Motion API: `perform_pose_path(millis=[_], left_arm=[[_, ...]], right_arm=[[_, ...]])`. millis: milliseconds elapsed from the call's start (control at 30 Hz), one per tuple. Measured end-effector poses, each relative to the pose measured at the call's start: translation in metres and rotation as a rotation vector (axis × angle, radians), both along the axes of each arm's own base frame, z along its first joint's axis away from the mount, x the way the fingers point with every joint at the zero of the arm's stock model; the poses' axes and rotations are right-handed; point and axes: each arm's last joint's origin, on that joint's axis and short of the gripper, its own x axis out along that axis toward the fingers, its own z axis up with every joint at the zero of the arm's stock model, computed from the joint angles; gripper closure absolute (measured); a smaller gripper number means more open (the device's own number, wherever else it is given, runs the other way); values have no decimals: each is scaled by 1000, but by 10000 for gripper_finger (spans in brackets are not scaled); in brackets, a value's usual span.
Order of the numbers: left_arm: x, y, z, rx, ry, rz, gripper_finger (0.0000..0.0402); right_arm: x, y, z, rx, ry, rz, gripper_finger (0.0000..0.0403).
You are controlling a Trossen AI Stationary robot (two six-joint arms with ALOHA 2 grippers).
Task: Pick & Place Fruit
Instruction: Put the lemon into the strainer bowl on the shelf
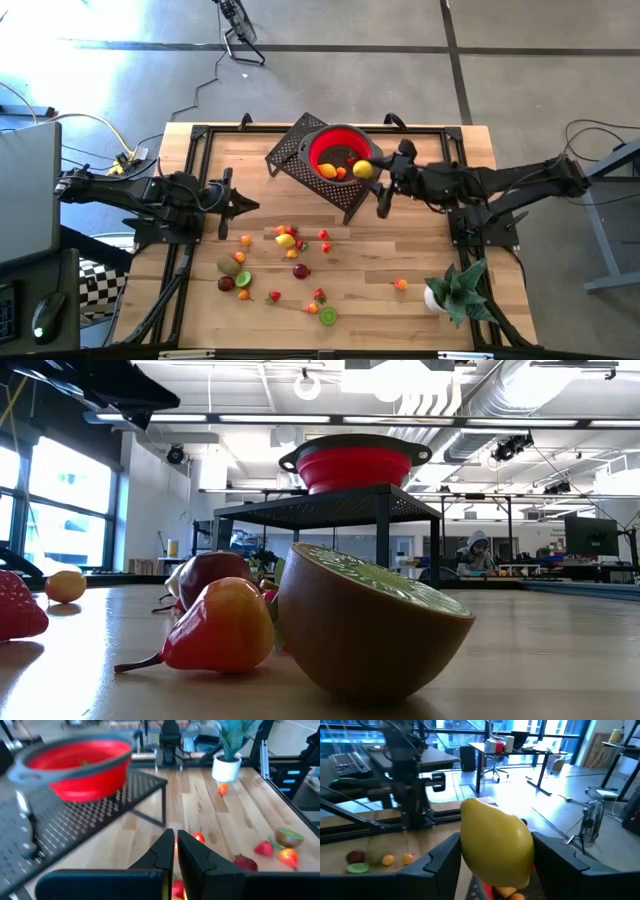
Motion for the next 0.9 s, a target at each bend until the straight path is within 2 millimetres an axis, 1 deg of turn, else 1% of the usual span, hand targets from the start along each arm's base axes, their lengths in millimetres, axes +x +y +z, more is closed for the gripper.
perform_pose_path(millis=[100, 200, 233, 433, 567, 700, 800, 900], left_arm=[[0, 0, 3, 71, -26, -14, 382], [-5, 1, 9, 134, -85, -23, 382], [-7, 1, 8, 148, -102, -25, 382], [-15, 2, -27, 175, -137, -24, 382], [-25, 3, -36, 180, -197, -33, 382], [-36, 4, -43, 207, -260, -43, 382], [-44, 5, -46, 207, -288, -29, 382], [-44, 6, -51, 205, -271, -14, 382]], right_arm=[[2, -9, 0, 10, -5, 5, 197], [3, -15, 0, 14, -7, 0, 198], [3, -17, 0, 14, -10, -8, 198], [8, -33, 3, 10, -57, 1, 197], [16, -46, 5, 7, -106, 47, 198], [27, -62, -4, 17, -80, 48, 198], [35, -75, -6, 29, -49, 31, 198], [47, -85, -5, 39, -18, 25, 198]])
